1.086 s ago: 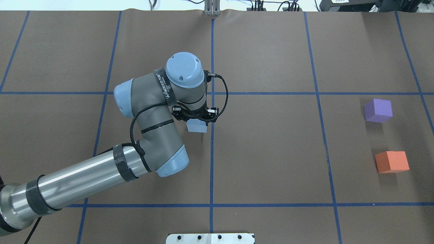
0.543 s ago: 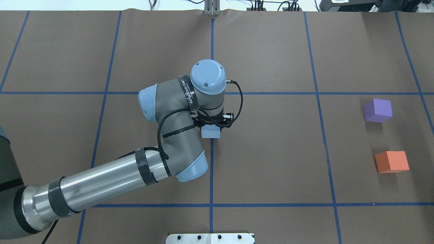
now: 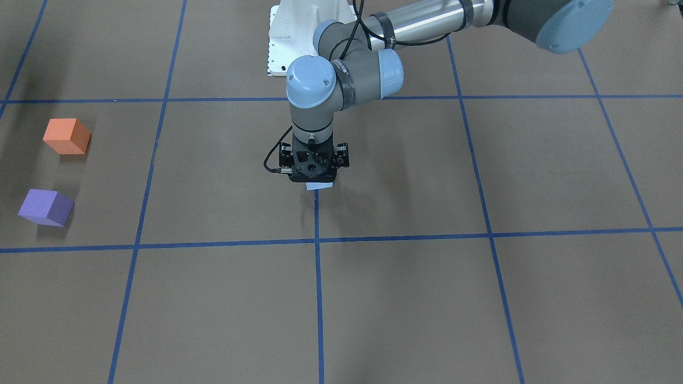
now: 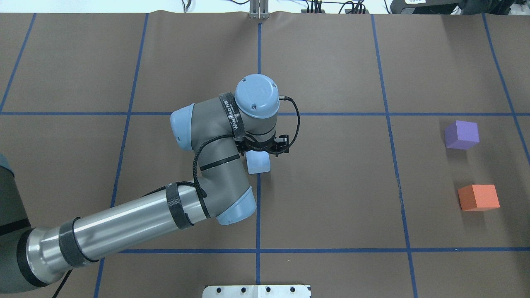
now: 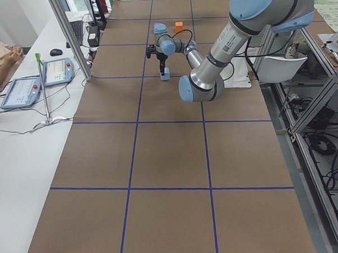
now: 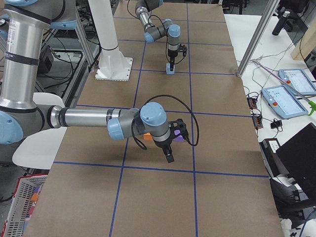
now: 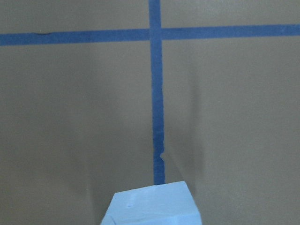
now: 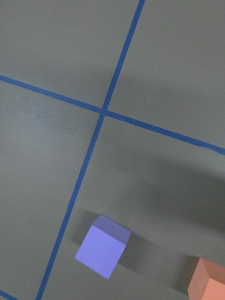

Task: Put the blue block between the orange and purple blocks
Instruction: 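Open the left gripper and withdraw it while the right arm reaches in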

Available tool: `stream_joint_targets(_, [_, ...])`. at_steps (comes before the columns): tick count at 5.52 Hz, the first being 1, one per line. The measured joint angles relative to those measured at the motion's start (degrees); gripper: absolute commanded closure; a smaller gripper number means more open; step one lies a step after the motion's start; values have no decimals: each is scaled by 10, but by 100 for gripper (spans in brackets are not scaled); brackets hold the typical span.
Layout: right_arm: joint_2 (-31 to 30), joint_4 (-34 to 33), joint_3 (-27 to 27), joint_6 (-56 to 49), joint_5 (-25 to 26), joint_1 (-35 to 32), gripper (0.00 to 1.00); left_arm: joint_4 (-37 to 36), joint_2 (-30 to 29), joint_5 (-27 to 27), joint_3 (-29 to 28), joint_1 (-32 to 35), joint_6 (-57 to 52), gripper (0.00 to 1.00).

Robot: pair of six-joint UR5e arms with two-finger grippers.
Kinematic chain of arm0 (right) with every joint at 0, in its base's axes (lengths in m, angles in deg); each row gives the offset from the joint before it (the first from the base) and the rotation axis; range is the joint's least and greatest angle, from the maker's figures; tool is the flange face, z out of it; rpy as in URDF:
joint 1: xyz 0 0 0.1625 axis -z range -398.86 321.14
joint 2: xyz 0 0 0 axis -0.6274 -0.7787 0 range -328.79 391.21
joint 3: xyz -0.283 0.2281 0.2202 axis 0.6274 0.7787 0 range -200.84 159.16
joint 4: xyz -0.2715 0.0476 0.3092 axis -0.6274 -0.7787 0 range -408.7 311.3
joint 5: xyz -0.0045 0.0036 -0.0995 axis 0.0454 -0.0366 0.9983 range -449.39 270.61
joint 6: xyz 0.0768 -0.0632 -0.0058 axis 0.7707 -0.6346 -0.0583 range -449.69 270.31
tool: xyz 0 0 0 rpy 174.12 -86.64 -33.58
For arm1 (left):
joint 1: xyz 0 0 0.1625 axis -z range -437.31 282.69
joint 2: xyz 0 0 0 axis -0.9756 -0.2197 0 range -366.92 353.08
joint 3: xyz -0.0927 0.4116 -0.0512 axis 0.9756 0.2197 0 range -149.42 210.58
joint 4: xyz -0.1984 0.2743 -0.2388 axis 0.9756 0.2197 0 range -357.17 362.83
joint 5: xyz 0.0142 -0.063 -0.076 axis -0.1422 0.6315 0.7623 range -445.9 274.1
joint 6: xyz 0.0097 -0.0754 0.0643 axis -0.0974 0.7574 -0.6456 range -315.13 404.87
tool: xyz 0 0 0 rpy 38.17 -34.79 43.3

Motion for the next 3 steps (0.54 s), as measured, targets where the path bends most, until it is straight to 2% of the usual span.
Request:
stream_joint_targets(1, [17, -1, -10, 46, -17, 7, 0, -58, 3, 14, 49, 26, -45, 0])
stream_joint_targets(2, [45, -1, -35, 140, -27, 38, 0, -129, 22, 22, 125, 61, -105, 0])
stream_joint_targets(3, [76, -2, -58, 241, -25, 86, 0, -160, 67, 21, 206, 89, -129, 0])
